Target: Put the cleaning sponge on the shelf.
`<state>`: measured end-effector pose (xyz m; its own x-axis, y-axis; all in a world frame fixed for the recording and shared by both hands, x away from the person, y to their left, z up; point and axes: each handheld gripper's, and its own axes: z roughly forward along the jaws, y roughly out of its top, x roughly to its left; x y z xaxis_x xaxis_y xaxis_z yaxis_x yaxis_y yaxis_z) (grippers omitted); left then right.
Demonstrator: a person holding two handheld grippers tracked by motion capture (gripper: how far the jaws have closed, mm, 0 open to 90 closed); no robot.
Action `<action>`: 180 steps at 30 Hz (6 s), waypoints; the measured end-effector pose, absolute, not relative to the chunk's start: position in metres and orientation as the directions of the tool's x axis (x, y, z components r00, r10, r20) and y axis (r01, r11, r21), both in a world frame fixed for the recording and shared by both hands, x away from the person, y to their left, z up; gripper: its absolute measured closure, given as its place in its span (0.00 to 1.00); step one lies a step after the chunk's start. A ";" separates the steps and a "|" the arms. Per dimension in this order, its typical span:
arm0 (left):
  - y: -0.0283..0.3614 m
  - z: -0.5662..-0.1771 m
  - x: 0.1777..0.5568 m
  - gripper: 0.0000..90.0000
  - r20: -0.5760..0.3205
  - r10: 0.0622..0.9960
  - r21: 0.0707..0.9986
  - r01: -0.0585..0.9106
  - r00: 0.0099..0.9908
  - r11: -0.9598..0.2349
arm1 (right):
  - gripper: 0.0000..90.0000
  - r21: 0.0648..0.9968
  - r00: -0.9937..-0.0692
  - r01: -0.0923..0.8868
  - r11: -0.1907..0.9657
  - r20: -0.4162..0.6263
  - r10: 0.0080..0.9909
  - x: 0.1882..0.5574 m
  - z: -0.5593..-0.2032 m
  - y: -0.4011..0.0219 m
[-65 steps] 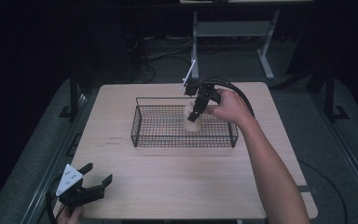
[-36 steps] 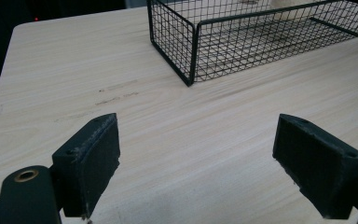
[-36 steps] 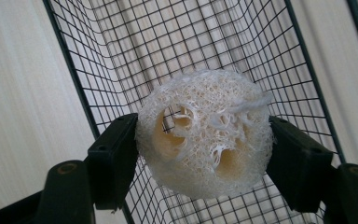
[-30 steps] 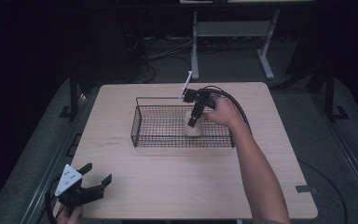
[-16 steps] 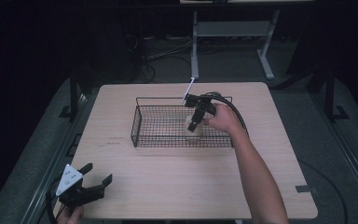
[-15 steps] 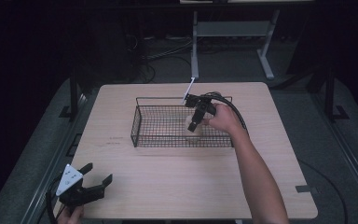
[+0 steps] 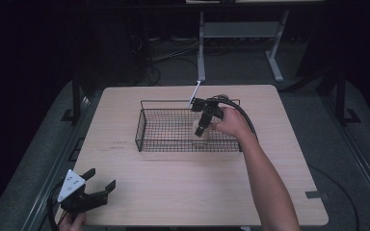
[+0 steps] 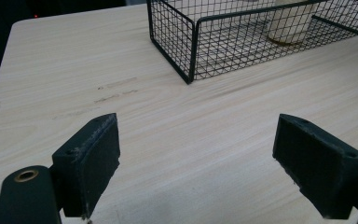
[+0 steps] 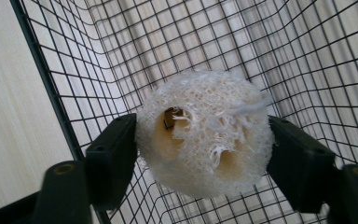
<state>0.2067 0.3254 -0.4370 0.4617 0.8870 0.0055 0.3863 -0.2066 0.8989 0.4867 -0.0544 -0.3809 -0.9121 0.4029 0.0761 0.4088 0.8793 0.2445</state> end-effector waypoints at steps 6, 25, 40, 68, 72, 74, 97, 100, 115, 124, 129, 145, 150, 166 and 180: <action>0.325 -0.437 0.207 0.16 0.004 0.886 0.899 0.387 0.463 -0.207 | 0.30 0.245 -0.909 0.415 0.876 0.082 0.408 0.487 -0.381 -0.056; 0.324 -0.438 0.207 0.16 0.009 0.885 0.896 0.388 0.466 -0.214 | 0.22 0.300 -0.908 0.412 0.860 0.056 0.415 0.478 -0.358 -0.067; 0.325 -0.437 0.205 0.16 0.012 0.885 0.896 0.388 0.466 -0.216 | 0.22 0.355 -0.906 0.409 0.841 0.044 0.422 0.461 -0.339 -0.081; 0.325 -0.438 0.205 0.16 0.013 0.884 0.894 0.390 0.467 -0.219 | 0.22 0.365 -0.927 0.364 0.857 0.054 0.370 0.421 -0.329 -0.102; 0.325 -0.438 0.205 0.16 0.013 0.885 0.895 0.389 0.466 -0.219 | 0.22 0.376 -0.934 0.346 0.860 0.048 0.354 0.412 -0.330 -0.103; 0.324 -0.438 0.205 0.16 0.013 0.884 0.894 0.390 0.467 -0.219 | 0.22 0.377 -0.938 0.334 0.864 0.041 0.345 0.409 -0.331 -0.103; 0.325 -0.438 0.205 0.16 0.011 0.884 0.894 0.392 0.468 -0.219 | 0.20 0.391 -0.957 0.282 0.876 0.050 0.285 0.378 -0.337 -0.096; 0.325 -0.438 0.206 0.16 0.012 0.884 0.893 0.393 0.467 -0.220 | 0.20 0.377 -0.960 0.270 0.886 0.038 0.277 0.373 -0.340 -0.094; 0.324 -0.439 0.205 0.16 0.011 0.885 0.893 0.393 0.466 -0.218 | 0.19 0.365 -0.967 0.248 0.897 0.036 0.253 0.346 -0.363 -0.097; 0.324 -0.438 0.205 0.16 0.013 0.885 0.893 0.393 0.465 -0.220 | 0.19 0.353 -0.970 0.240 0.904 0.042 0.241 0.335 -0.377 -0.103; 0.324 -0.439 0.204 0.16 0.013 0.885 0.893 0.393 0.465 -0.219 | 0.19 0.351 -0.969 0.243 0.904 0.048 0.242 0.328 -0.383 -0.106; 0.323 -0.439 0.204 0.16 0.016 0.884 0.891 0.395 0.466 -0.224 | 0.19 0.349 -0.963 0.269 0.898 0.070 0.262 0.311 -0.403 -0.124; 0.323 -0.439 0.204 0.16 0.016 0.884 0.890 0.396 0.468 -0.226 | 0.19 0.353 -0.959 0.283 0.892 0.084 0.272 0.307 -0.409 -0.131; 0.323 -0.439 0.203 0.16 0.015 0.886 0.890 0.398 0.464 -0.224 | 0.19 0.379 -0.953 0.300 0.875 0.073 0.295 0.287 -0.415 -0.155; 0.323 -0.440 0.204 0.16 0.016 0.886 0.888 0.402 0.463 -0.226 | 0.19 0.417 -0.937 0.341 0.842 0.078 0.340 0.272 -0.425 -0.179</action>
